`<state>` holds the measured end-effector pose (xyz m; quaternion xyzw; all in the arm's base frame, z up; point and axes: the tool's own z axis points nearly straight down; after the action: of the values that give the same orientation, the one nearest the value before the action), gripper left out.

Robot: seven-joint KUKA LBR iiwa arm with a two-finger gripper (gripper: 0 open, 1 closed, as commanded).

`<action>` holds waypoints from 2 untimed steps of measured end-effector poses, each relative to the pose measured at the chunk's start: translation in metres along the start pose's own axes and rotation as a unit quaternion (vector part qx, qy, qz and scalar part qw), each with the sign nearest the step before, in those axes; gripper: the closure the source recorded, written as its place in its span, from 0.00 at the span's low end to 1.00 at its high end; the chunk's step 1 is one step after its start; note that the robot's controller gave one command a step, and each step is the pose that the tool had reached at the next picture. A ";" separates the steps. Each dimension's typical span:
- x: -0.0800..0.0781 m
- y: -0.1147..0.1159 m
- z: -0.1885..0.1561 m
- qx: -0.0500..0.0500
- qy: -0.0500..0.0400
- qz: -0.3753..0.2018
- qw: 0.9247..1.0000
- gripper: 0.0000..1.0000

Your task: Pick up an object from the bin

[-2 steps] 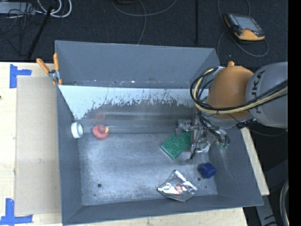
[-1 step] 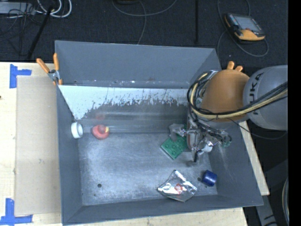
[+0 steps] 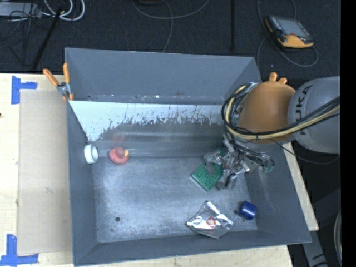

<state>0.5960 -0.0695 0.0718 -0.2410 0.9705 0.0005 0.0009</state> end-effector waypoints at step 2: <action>0.075 0.015 -0.120 0.002 -0.001 -0.377 0.926 1.00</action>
Offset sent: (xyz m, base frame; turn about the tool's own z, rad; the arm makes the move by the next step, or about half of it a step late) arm -0.0524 -0.0143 -0.0018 -0.7757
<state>0.5226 -0.0910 0.1917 -0.5895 0.8078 -0.0016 0.0023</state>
